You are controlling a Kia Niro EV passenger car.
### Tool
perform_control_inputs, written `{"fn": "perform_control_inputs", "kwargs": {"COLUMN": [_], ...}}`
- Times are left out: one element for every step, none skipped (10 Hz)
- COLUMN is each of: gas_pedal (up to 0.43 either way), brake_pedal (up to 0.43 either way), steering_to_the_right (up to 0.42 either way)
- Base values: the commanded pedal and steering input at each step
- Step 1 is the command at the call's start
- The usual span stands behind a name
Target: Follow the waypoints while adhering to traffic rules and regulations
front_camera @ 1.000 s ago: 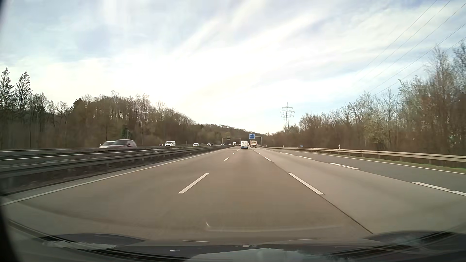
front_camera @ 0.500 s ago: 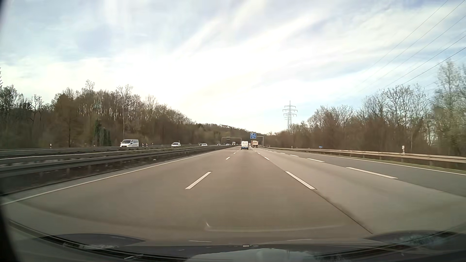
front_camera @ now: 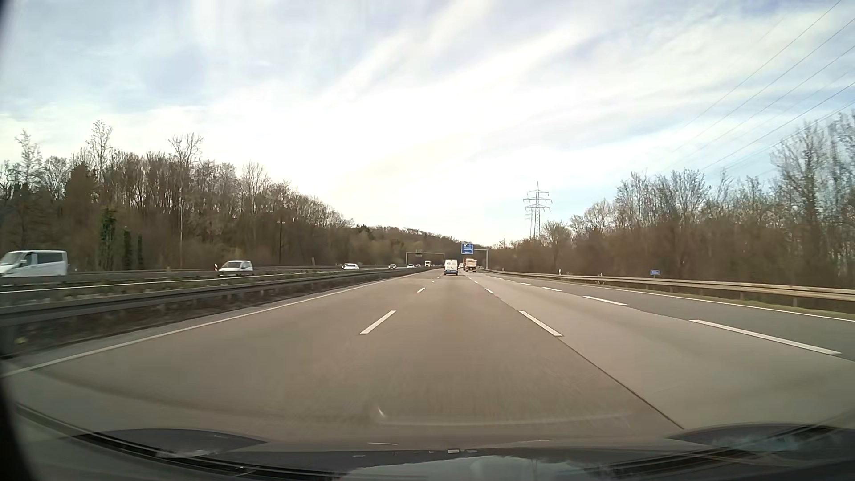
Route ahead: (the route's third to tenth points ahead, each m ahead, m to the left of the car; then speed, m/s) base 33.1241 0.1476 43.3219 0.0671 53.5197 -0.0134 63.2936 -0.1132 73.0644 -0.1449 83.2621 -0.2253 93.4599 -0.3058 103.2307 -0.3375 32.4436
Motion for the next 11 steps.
{"fn": "perform_control_inputs", "kwargs": {"gas_pedal": [0.0,0.0,0.0,0.0,0.0,0.0,0.0,0.0,0.0,0.0,0.0], "brake_pedal": [0.0,0.0,0.0,0.0,0.0,0.0,0.0,0.0,0.0,0.0,0.0], "steering_to_the_right": [-0.002,-0.002,-0.001,0.0,0.0,0.0,0.0,0.0,0.0,0.001,0.001]}}
